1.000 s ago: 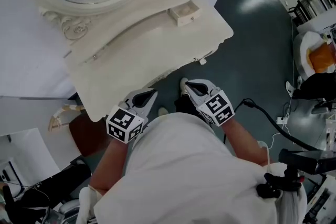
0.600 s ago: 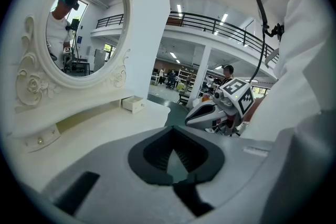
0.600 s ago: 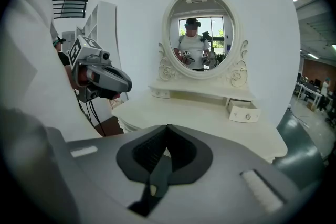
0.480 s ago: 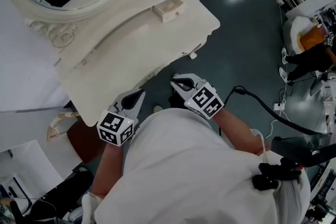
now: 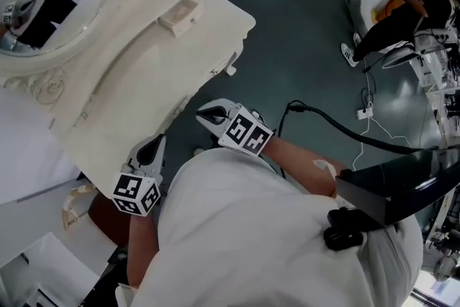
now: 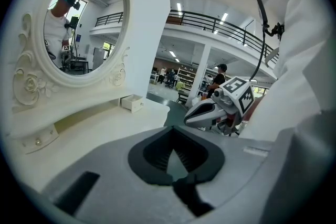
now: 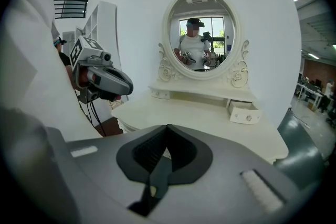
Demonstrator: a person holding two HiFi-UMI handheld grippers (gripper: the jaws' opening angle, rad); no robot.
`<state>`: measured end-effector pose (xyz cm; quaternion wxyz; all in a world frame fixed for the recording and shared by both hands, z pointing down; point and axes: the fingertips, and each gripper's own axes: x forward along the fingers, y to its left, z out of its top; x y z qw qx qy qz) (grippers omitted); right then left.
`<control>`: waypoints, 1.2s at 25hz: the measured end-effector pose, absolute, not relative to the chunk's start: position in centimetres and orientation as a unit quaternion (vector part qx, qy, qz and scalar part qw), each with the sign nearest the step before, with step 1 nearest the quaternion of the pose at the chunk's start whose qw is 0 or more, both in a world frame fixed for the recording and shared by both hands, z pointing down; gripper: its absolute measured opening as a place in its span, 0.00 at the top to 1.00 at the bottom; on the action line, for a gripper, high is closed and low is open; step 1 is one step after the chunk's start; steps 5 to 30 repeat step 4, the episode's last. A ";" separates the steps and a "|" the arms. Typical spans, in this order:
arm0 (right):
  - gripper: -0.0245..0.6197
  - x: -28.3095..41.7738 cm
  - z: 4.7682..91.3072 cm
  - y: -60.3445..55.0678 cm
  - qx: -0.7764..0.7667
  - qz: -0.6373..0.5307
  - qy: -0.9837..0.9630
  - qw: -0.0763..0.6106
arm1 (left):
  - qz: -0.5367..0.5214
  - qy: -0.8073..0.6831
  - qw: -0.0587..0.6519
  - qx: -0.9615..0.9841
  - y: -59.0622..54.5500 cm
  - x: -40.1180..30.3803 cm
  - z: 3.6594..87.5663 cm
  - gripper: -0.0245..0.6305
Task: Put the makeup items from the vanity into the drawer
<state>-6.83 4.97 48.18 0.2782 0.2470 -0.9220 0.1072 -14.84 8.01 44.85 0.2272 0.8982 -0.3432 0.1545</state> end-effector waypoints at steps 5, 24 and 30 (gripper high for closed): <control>0.96 -7.1 47.9 4.7 0.239 0.097 -0.926 0.275 | 0.158 -0.350 0.230 0.894 8.1 -15.0 44.8 0.96; 0.96 -7.1 47.9 4.7 0.239 0.097 -0.926 0.275 | 0.158 -0.350 0.230 0.894 8.1 -15.0 44.8 0.96; 0.96 -7.1 47.9 4.7 0.239 0.097 -0.926 0.275 | 0.158 -0.350 0.230 0.894 8.1 -15.0 44.8 0.96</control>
